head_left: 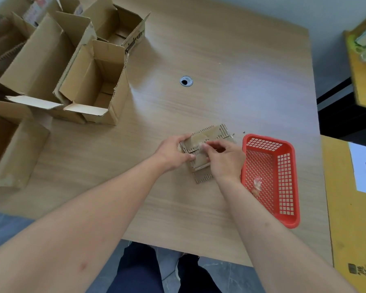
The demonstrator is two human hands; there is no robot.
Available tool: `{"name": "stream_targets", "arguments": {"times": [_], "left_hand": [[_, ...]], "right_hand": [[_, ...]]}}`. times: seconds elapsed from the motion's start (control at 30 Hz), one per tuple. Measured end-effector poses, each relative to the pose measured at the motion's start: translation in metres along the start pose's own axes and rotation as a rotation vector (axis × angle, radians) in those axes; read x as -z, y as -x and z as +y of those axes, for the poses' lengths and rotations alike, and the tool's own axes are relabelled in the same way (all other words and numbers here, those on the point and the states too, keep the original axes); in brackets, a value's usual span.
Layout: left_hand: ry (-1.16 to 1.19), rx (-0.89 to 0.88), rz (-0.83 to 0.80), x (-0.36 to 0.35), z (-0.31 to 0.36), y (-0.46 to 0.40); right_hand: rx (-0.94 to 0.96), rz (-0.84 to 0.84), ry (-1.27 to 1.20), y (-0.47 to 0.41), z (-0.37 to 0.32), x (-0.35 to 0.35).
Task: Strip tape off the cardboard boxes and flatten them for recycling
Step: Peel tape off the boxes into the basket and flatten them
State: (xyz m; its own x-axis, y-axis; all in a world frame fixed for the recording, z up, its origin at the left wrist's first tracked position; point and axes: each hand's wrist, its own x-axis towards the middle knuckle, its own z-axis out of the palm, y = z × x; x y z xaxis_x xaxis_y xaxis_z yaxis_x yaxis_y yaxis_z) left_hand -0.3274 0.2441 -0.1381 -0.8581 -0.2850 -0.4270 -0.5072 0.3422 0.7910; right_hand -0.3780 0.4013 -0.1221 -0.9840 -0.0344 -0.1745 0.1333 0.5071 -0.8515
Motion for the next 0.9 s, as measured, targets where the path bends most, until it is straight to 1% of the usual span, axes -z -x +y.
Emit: {"name": "stream_targets", "arguments": {"times": [0.07,0.1,0.17,0.23,0.27,0.37,0.4,0.43,0.47,0.53,0.6,0.67,0.73,0.8,0.83,0.9], "left_hand": [[-0.031,-0.012,-0.048,0.002,0.004,-0.004],[-0.064,-0.025,-0.071,0.002,0.006,-0.006],[-0.114,-0.037,-0.089,0.001,0.009,-0.008],[-0.111,-0.046,-0.085,-0.002,0.01,-0.009],[-0.103,-0.05,-0.08,-0.004,0.01,-0.009],[-0.078,-0.064,-0.056,-0.013,0.01,-0.009],[-0.082,-0.07,-0.052,-0.014,0.01,-0.007],[-0.099,-0.078,-0.053,-0.014,0.01,-0.005],[-0.132,-0.095,-0.052,-0.014,0.01,-0.003],[-0.208,-0.164,-0.031,-0.013,0.011,0.003],[-0.295,-0.253,0.008,-0.016,0.014,0.009],[-0.429,-0.302,0.025,-0.023,0.019,0.01],[-0.576,-0.337,0.034,-0.032,0.024,0.008],[-0.65,-0.347,0.014,-0.038,0.026,0.007],[-0.645,-0.336,0.003,-0.039,0.025,0.006],[-0.604,-0.316,0.002,-0.037,0.023,0.005]], "right_hand": [[0.146,0.048,0.132,0.001,-0.003,0.001],[0.189,0.064,0.181,-0.001,-0.004,0.002],[0.194,0.075,0.221,-0.004,-0.005,0.004],[0.095,0.078,0.197,-0.01,-0.002,0.004],[0.01,0.087,0.106,-0.015,0.0,0.005],[-0.26,0.143,-0.32,-0.03,0.003,0.012],[-0.294,0.145,-0.369,-0.033,0.003,0.017],[-0.293,0.135,-0.365,-0.036,0.004,0.02],[-0.259,0.119,-0.326,-0.036,0.005,0.023],[-0.12,0.09,-0.192,-0.034,0.008,0.028],[0.091,0.071,0.051,-0.033,0.013,0.033],[0.325,0.019,0.27,-0.033,0.014,0.038],[0.485,-0.06,0.39,-0.036,0.016,0.041],[0.527,-0.157,0.427,-0.039,0.014,0.044],[0.526,-0.191,0.418,-0.041,0.013,0.046],[0.45,-0.232,0.351,-0.046,0.011,0.047]]}}
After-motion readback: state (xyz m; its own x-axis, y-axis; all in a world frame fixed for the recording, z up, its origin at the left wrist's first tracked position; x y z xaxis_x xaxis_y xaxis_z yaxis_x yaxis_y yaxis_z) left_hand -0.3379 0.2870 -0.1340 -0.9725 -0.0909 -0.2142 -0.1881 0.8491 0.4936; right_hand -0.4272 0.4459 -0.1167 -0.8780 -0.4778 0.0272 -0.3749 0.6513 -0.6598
